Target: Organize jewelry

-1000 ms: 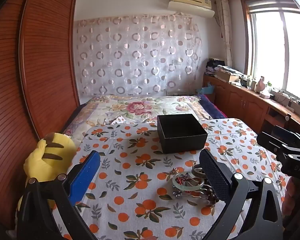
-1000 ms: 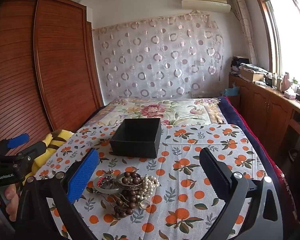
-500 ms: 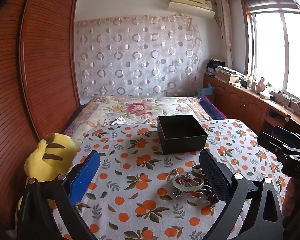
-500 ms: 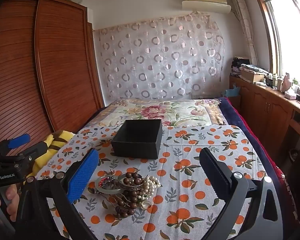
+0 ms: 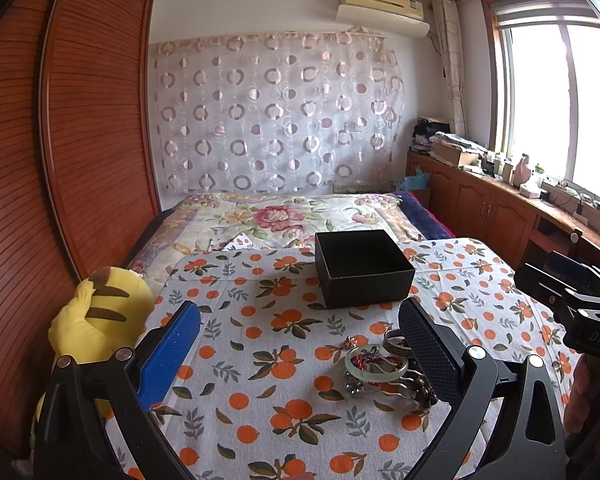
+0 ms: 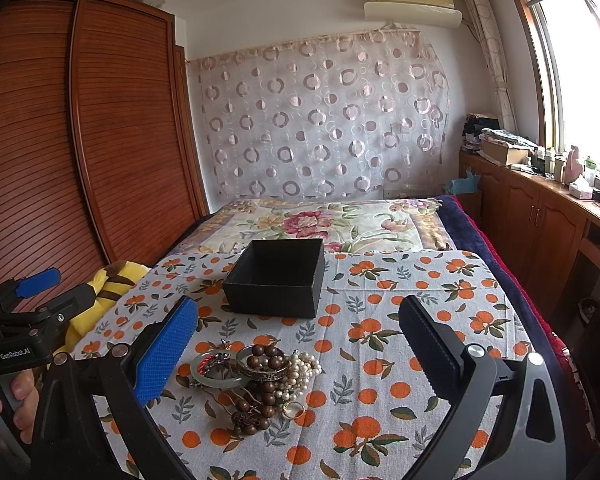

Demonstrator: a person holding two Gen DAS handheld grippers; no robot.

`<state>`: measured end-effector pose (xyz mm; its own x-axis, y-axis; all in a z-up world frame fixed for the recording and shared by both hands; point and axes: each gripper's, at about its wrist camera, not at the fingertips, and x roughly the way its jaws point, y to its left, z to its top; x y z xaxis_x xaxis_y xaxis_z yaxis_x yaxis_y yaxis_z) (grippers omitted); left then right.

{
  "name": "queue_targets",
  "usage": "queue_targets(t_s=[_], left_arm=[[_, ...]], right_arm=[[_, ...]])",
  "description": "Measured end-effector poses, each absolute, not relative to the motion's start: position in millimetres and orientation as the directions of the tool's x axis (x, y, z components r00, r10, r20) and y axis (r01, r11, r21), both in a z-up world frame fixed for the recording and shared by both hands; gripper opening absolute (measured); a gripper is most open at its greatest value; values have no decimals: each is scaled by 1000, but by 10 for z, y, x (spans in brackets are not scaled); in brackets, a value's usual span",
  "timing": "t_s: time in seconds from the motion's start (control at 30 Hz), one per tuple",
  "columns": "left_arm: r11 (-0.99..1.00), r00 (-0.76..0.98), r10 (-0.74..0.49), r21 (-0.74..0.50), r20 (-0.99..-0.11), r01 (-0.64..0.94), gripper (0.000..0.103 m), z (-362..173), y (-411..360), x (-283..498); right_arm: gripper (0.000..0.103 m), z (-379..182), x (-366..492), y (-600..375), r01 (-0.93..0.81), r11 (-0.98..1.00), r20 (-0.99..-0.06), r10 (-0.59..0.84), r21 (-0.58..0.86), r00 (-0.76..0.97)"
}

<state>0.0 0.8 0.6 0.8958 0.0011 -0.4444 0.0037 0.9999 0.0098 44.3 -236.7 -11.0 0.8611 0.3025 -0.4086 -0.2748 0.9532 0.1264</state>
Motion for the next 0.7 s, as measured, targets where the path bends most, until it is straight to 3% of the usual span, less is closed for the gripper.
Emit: queue_targets(t_s=[0.7], left_arm=[[1000,897,-2,9,-441,7,96,36,16,4]], right_arm=[[101,-95,437,-2371,-275,953,-408,303,126,861]])
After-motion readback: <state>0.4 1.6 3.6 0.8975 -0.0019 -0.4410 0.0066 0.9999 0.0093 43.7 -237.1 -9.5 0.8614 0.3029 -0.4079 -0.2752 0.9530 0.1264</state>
